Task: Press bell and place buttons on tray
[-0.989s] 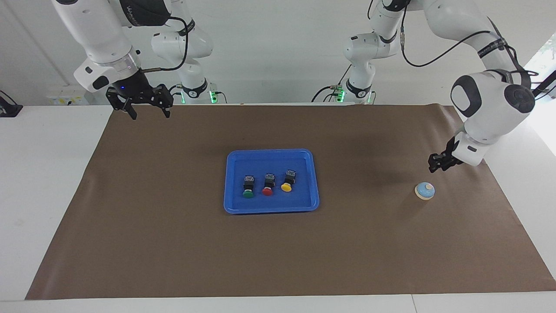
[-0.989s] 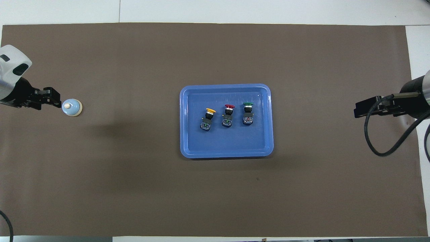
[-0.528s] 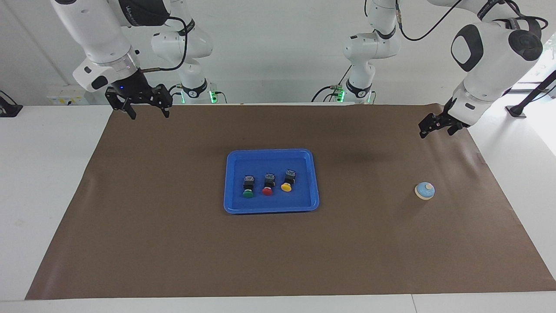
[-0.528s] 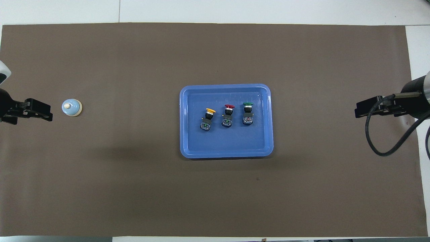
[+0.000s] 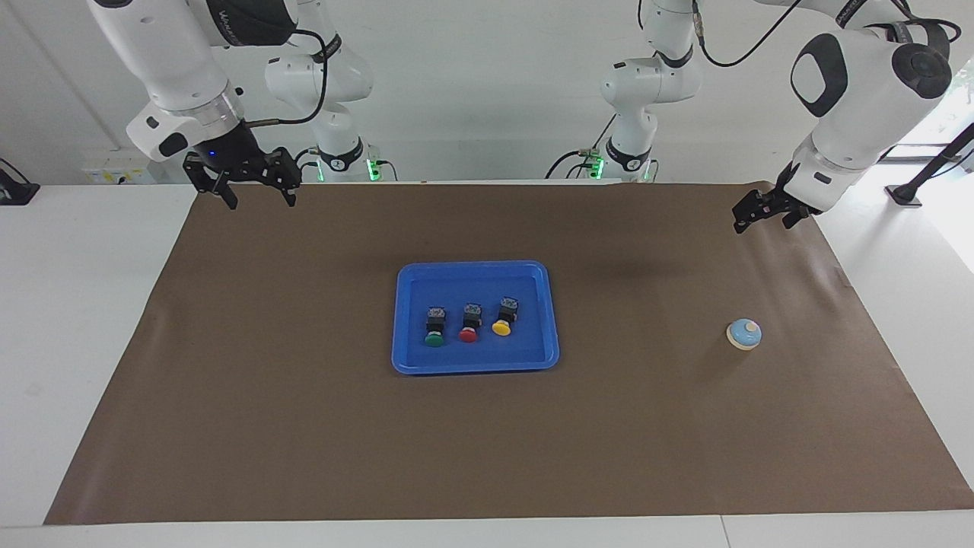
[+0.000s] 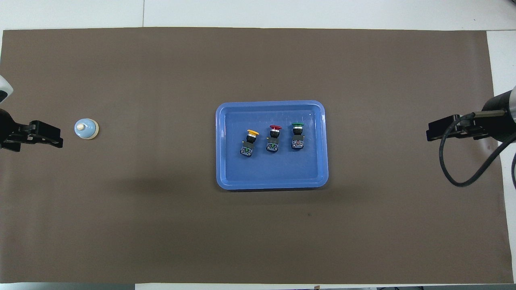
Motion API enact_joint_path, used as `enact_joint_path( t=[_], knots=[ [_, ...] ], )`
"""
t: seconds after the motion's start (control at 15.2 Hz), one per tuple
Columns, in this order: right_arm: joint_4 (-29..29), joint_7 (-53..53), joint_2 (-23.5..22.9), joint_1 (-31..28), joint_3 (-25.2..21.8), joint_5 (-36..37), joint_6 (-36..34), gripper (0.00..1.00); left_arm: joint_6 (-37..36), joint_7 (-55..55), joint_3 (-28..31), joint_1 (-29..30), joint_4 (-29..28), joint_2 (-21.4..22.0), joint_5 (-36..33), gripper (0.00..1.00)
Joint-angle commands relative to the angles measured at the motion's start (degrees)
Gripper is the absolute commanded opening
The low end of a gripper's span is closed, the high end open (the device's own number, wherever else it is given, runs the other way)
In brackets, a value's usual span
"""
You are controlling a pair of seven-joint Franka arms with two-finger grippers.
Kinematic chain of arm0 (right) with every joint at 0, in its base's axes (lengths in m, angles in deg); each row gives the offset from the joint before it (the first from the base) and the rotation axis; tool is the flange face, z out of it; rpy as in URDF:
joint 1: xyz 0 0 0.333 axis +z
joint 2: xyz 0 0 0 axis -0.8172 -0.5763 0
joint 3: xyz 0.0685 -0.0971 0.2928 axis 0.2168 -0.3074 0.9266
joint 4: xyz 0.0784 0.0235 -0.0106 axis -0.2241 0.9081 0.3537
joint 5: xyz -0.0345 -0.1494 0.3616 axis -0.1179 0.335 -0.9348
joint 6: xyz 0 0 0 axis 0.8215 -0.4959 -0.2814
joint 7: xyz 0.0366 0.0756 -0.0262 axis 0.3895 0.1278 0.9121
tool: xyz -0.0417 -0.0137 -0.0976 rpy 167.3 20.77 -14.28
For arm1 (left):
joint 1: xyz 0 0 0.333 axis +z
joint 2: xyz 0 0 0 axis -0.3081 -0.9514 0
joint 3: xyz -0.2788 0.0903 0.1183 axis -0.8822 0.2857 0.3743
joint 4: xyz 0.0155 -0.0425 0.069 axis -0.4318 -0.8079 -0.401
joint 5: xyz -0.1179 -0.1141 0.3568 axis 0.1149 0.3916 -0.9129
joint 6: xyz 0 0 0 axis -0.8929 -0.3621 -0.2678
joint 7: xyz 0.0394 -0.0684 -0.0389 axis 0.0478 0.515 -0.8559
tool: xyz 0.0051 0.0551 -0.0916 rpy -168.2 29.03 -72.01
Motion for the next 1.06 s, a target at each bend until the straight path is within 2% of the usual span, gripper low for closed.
enact_joint_path(
  t=[0.0,0.33,0.46,0.99],
  knots=[
    [0.0,1.3,0.3,-1.0,0.3,-1.4,-0.7,1.00,-1.5,0.2,0.2,-0.2,0.9,0.5,0.1,1.00],
    [0.0,1.3,0.3,-1.0,0.3,-1.4,-0.7,1.00,-2.5,-0.3,0.2,-0.2,5.8,-1.5,0.4,1.00],
    [0.0,1.3,0.3,-1.0,0.3,-1.4,-0.7,1.00,-2.8,-0.4,0.3,-0.2,8.2,-1.8,2.6,1.00],
    [0.0,1.4,0.3,-1.0,0.3,-1.4,-0.7,1.00,-2.8,0.0,0.1,-0.2,7.6,-2.0,2.3,1.00]
  ],
)
